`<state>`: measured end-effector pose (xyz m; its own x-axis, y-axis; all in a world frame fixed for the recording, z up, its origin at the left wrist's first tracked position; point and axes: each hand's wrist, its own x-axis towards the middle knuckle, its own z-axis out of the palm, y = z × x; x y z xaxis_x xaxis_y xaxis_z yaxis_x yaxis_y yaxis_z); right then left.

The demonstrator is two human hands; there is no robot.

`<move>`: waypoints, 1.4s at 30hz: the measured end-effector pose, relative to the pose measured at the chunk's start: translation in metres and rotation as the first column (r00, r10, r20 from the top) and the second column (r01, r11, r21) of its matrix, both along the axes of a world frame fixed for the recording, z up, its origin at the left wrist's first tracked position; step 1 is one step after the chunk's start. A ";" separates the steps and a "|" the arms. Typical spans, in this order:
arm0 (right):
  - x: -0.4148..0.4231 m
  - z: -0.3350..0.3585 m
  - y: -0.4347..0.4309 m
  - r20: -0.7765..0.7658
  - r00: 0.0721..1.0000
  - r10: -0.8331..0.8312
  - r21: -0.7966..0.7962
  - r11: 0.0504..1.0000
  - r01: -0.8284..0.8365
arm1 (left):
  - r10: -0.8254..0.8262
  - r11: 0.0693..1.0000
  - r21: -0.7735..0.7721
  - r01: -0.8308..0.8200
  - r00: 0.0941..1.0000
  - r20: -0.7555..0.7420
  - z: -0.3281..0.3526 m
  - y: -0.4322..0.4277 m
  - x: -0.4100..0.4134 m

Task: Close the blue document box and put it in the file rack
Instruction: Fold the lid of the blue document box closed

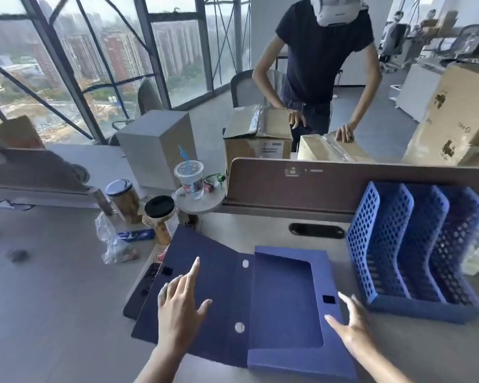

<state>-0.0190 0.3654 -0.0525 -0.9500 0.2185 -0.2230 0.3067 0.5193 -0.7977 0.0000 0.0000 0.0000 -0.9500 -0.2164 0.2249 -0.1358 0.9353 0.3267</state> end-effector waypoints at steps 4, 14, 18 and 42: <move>0.015 -0.004 -0.013 0.130 0.992 -0.001 -0.074 0.997 0.010 | 0.163 0.986 -0.049 -0.156 0.964 0.208 -0.019 -0.014 0.016; 0.020 -0.035 -0.016 0.228 0.965 0.127 0.051 0.989 -0.142 | 0.366 0.931 -0.126 -0.344 0.884 0.292 -0.015 -0.040 0.009; 0.014 -0.036 -0.017 0.257 0.958 0.130 0.128 0.978 -0.167 | 0.396 0.916 -0.195 -0.351 0.872 0.288 -0.003 -0.051 0.005; -0.005 0.101 -0.099 -0.166 0.971 0.171 -0.368 0.903 -0.221 | -0.287 0.687 0.718 0.112 0.950 0.127 0.042 0.055 -0.031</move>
<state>-0.0244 0.2662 0.0481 -0.9905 -0.0527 -0.1269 0.1135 0.2067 -0.9718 -0.0313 0.0546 0.0422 -0.9922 -0.0264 -0.1222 -0.1204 0.4636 0.8778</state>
